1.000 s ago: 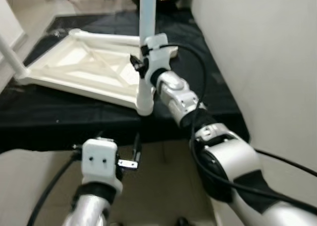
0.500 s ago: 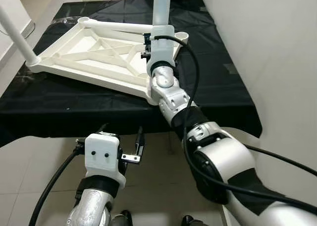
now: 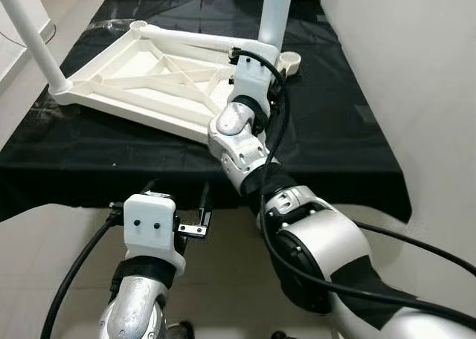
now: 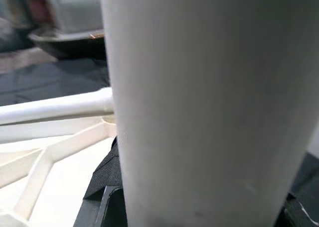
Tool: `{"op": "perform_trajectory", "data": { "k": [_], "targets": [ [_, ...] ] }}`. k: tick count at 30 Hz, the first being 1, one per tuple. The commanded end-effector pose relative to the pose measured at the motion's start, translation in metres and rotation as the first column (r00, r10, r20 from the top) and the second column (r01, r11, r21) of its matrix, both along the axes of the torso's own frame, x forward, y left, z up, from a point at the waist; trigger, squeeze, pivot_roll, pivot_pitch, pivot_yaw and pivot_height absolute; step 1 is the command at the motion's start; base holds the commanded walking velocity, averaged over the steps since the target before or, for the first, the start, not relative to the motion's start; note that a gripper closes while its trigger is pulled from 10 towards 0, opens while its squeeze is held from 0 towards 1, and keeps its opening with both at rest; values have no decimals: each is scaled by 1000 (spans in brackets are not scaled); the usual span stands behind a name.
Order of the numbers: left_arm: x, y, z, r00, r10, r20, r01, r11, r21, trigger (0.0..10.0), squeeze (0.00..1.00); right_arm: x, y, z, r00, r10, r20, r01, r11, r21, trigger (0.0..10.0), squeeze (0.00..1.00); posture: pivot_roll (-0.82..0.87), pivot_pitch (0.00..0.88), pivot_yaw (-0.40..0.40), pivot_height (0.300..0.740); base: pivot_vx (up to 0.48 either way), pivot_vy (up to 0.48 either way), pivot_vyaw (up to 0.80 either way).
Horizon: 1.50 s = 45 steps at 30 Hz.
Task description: Building children table
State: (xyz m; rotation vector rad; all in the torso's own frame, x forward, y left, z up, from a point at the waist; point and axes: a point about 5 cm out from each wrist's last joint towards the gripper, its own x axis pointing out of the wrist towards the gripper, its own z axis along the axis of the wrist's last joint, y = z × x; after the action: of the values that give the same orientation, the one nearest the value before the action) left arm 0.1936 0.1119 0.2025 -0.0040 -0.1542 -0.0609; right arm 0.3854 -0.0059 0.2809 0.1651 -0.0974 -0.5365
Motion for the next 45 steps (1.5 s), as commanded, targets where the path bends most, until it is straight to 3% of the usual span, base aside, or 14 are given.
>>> {"op": "perform_trajectory", "data": {
  "k": [1, 7, 8, 10, 15, 20, 24, 25, 31, 35, 39, 45],
  "targets": [
    [0, 1, -3, 1000, 4, -9, -4, 1000, 11, 10000, 0, -5, -2, -60, 959, -14, -283, 28, 999, 45, 10000, 0, 115, 200, -50, 740, 0, 0, 0],
    [1, 3, -3, 1000, 14, -4, -14, 1000, 17, 10000, 0, -6, 3, -51, 959, -38, -281, 54, 997, 49, 10000, 0, 112, 189, -53, 740, 0, 0, 0],
    [3, 3, -3, 1000, 11, 1, -11, 1000, 18, 10000, 0, -6, 6, -48, 966, 2, -258, 21, 996, 87, 10000, 0, 106, 182, -51, 740, 0, 0, 0],
    [4, 3, -3, 1000, 11, 3, -11, 1000, 19, 10000, 0, -6, 6, -47, 969, 1, -247, 20, 997, 81, 10000, 0, 104, 181, -52, 740, 0, 0, 0],
    [8, 3, -3, 1000, 8, 12, -8, 1000, 24, 10000, 0, -5, 5, -42, 979, -13, -201, 23, 999, 44, 10000, 0, 94, 170, -47, 740, 0, 0, 0],
    [10, 4, -1, 1000, 4, 28, -5, 999, 34, 10000, 0, -7, 13, -50, 983, 74, -167, -78, 997, -21, 10000, 0, 89, 165, -41, 740, 0, 0, 0],
    [11, 4, -1, 999, 3, 31, -5, 999, 36, 10000, 0, -9, 15, -64, 975, 131, -178, -150, 984, -95, 10000, 0, 85, 163, -38, 740, 0, 0, 0],
    [11, 5, -2, 999, 5, 32, -6, 999, 36, 10000, 0, -9, 11, -77, 968, 144, -205, -172, 977, -129, 10000, 0, 74, 162, -34, 740, 0, 0, 0],
    [12, 5, -3, 1000, 3, 31, -4, 999, 37, 10000, 0, -9, 9, -84, 963, 175, -205, -203, 972, -121, 10000, 0, 73, 159, -34, 740, 0, 0, 0],
    [12, 4, -3, 999, -2, 33, 0, 999, 42, 10000, 0, -10, 15, -85, 951, 262, -163, -284, 950, -129, 10000, 0, 74, 158, -33, 740, 0, 0, 0],
    [12, 3, -4, 999, -7, 34, 5, 999, 48, 10000, 0, -14, 20, -99, 908, 390, -151, -407, 908, -103, 10000, 0, 78, 150, -34, 740, 0, 0, 0],
    [12, 2, -5, 999, -13, 31, 12, 999, 47, 10000, 0, -12, 22, -90, 892, 442, -100, -450, 889, -84, 10000, 0, 66, 140, -26, 740, 0, 0, 0]
  ]
}}
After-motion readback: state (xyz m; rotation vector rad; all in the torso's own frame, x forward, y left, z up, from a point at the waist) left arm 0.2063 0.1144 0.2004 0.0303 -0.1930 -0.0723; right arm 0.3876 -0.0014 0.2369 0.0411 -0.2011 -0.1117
